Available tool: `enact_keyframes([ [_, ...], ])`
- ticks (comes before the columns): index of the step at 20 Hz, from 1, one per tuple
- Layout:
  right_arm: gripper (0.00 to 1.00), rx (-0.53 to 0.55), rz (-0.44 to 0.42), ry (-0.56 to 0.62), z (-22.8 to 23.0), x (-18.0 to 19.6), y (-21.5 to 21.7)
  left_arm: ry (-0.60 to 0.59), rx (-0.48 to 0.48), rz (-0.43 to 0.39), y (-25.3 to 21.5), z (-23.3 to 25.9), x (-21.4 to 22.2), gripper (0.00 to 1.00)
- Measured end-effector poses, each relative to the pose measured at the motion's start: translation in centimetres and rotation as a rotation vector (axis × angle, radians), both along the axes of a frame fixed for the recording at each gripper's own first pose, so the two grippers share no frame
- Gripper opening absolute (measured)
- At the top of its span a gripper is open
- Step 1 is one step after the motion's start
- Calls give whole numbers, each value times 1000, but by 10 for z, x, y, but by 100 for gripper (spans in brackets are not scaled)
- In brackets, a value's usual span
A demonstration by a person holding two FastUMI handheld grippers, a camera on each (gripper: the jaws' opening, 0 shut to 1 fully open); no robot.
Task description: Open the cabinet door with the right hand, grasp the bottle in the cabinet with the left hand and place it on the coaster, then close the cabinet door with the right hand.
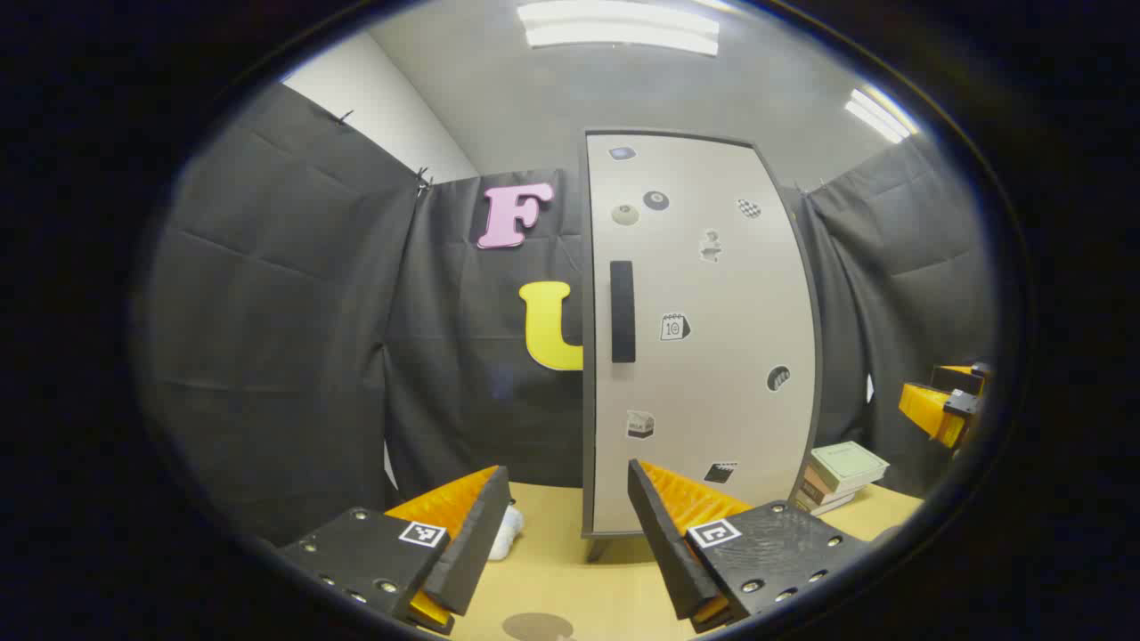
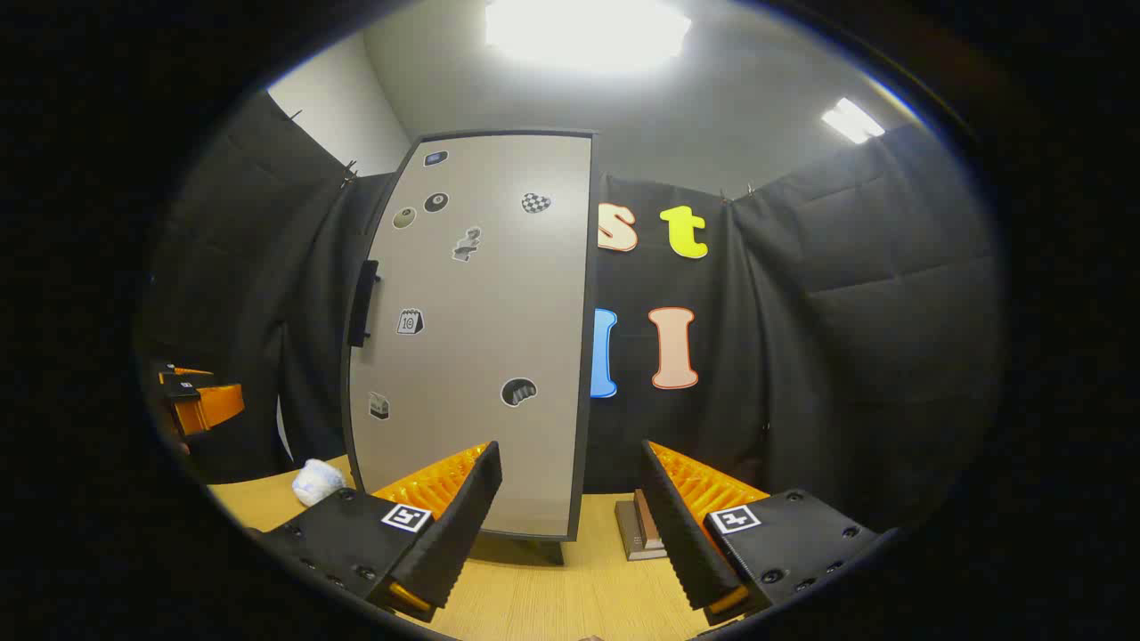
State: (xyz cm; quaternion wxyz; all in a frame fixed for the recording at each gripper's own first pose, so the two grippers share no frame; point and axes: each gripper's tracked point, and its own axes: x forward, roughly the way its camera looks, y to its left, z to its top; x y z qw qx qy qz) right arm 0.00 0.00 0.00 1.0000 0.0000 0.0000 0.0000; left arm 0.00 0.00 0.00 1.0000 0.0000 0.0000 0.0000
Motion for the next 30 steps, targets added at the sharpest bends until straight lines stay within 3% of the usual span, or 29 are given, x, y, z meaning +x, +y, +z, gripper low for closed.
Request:
enact_keyframes([
  [18, 97, 8, 12, -2, 1, 2, 6, -33, 27, 31, 5, 9, -2, 81],
  [24, 98, 15, 93, -5, 22, 19, 42, -37, 57, 80, 13, 5, 0, 81],
  [30, 98, 20, 189, -38, 62, 53, 91, -18, 72, 194, 29, 5, -2, 81],
])
